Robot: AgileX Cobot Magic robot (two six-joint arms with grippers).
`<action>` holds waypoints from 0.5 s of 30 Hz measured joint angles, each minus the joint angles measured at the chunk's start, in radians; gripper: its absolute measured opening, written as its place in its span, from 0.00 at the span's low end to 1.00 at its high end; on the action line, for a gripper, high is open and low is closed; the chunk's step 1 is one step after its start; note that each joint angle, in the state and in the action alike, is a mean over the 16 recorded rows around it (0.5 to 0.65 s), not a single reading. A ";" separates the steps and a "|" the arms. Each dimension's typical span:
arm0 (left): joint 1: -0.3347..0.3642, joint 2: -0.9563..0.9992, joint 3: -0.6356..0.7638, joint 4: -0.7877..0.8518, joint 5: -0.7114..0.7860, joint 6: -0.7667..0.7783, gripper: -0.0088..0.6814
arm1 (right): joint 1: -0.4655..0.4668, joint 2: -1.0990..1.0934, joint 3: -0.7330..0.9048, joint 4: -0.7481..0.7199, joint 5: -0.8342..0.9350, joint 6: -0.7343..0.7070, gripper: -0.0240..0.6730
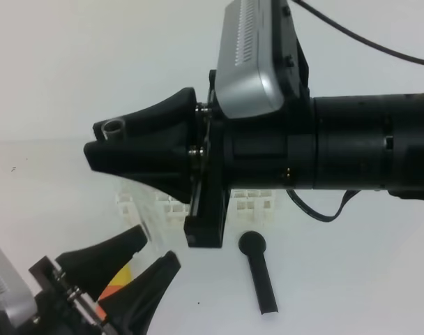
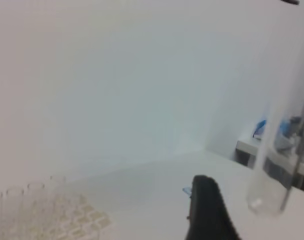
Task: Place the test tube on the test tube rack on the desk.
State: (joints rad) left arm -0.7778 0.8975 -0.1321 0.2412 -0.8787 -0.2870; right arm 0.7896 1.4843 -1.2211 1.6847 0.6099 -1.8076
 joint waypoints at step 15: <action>0.000 -0.445 0.016 0.064 0.515 0.005 0.13 | 0.001 -0.061 -0.004 0.022 -0.333 -0.063 0.21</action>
State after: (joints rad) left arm -0.7782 0.4526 -0.1160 0.3054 -0.3640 -0.2818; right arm 0.7907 1.4235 -1.2250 1.7065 0.2767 -1.8703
